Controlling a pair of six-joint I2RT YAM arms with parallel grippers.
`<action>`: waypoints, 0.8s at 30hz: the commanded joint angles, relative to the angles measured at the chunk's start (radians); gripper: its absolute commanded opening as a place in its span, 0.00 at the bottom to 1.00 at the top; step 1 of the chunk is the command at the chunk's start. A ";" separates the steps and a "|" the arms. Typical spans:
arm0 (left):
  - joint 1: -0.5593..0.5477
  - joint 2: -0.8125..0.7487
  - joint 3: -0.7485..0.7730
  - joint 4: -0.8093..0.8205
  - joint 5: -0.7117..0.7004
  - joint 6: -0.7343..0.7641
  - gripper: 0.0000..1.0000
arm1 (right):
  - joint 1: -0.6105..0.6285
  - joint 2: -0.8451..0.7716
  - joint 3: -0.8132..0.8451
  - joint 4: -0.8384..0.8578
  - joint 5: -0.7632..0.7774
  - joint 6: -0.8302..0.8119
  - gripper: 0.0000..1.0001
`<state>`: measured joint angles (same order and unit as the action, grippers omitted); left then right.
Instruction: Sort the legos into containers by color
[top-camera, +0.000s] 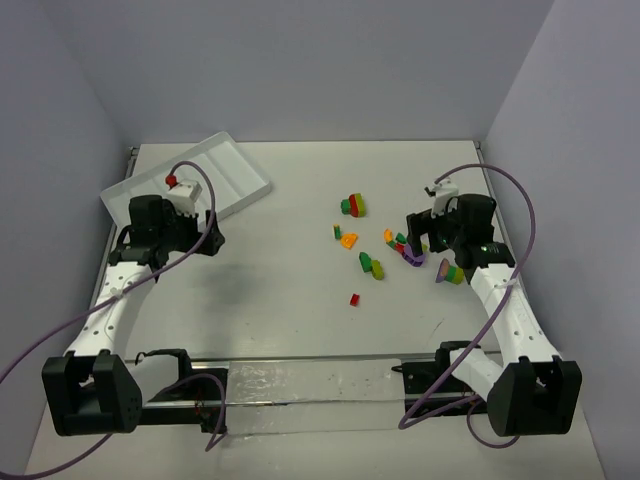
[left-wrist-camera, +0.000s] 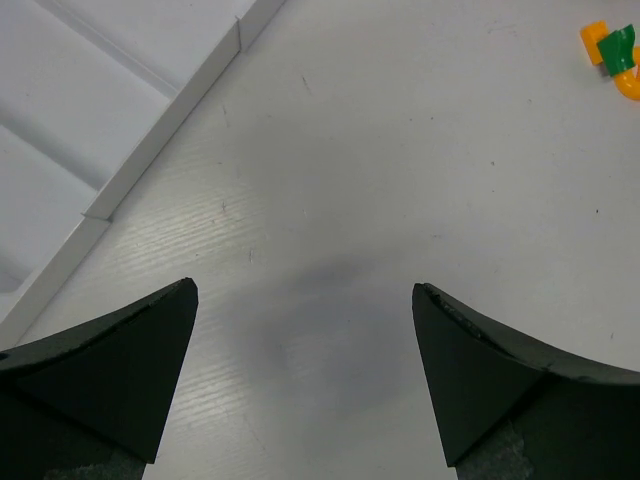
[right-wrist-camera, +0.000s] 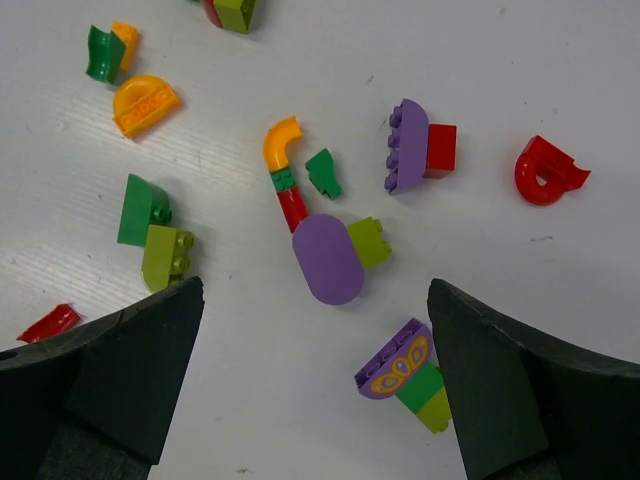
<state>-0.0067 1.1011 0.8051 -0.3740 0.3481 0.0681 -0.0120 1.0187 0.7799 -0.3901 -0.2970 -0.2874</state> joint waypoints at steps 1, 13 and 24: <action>0.004 0.000 0.038 -0.007 0.056 0.043 0.99 | -0.007 0.007 0.038 -0.068 -0.012 -0.087 1.00; -0.026 0.057 0.031 -0.039 0.223 0.171 0.99 | -0.061 0.134 0.082 -0.398 0.030 -0.555 1.00; -0.081 0.167 0.096 -0.060 0.296 0.256 0.99 | -0.211 0.356 0.225 -0.573 0.100 -0.929 0.79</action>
<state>-0.0769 1.2461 0.8383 -0.4321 0.5775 0.2835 -0.1939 1.3369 0.9423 -0.8876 -0.2335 -1.0470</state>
